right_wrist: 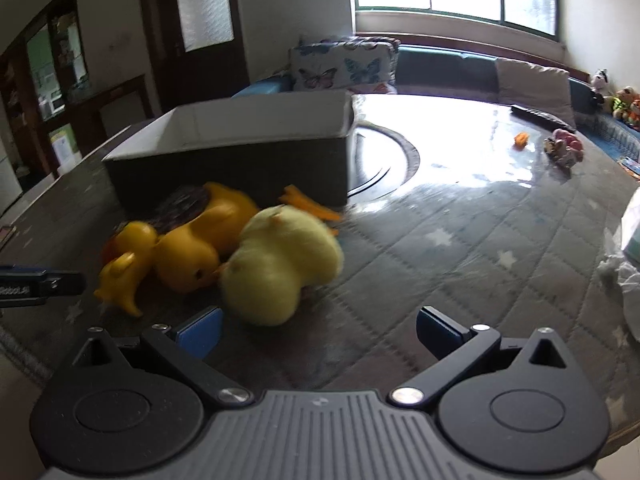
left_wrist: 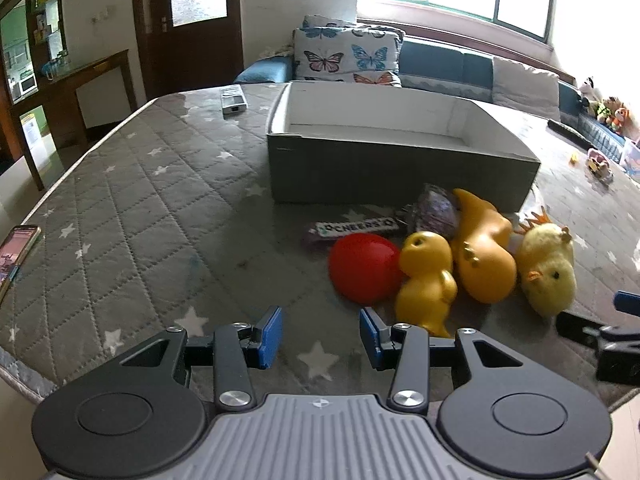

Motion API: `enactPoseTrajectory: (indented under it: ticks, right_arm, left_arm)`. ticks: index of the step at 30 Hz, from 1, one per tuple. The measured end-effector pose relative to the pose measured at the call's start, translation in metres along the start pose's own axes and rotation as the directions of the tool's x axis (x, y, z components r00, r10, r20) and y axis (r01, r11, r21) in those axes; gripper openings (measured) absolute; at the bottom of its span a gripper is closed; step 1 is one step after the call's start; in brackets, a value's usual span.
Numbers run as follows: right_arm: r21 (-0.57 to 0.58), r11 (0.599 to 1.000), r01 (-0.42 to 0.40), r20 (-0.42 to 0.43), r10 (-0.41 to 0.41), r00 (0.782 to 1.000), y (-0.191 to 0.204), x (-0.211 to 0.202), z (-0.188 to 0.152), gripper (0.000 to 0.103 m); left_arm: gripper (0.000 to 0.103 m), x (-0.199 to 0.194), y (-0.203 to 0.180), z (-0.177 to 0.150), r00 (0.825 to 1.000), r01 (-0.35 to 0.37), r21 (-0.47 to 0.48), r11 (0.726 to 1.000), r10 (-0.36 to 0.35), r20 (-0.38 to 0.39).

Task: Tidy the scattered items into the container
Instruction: 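Move the left gripper toward the small yellow rubber duck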

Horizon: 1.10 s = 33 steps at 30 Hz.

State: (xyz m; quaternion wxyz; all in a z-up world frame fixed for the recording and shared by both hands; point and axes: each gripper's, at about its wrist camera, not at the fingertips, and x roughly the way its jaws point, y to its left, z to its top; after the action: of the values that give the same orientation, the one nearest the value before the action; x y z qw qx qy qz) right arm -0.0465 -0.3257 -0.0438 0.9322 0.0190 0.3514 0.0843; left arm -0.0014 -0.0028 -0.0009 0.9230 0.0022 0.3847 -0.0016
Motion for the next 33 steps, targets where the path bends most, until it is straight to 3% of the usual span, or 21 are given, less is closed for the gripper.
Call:
enactPoseTrajectory:
  ticks: [8, 11, 20, 33]
  right_arm:
    - [0.011, 1.0, 0.012, -0.019, -0.012, 1.0, -0.004, 0.001, -0.004, 0.103]
    - [-0.038, 0.998, 0.041, -0.021, -0.042, 0.999, 0.021, 0.003, -0.009, 0.103]
    - [-0.066, 0.998, -0.021, -0.066, 0.016, 0.998, 0.028, -0.007, -0.012, 0.103]
    - [-0.087, 0.995, -0.05, -0.107, 0.04, 0.993, 0.031, -0.013, -0.018, 0.103]
  left_arm:
    - [0.045, -0.002, -0.016, -0.01, 1.0, -0.008, 0.038, 0.999, 0.008, -0.004]
    - [0.045, -0.003, -0.016, -0.013, 1.0, 0.009, 0.043, 0.999, -0.008, -0.017]
    - [0.045, -0.006, -0.023, -0.02, 0.999, 0.018, 0.069, 0.997, -0.015, -0.049]
    - [0.045, -0.008, -0.026, -0.025, 0.998, 0.01, 0.076, 0.997, -0.005, -0.066]
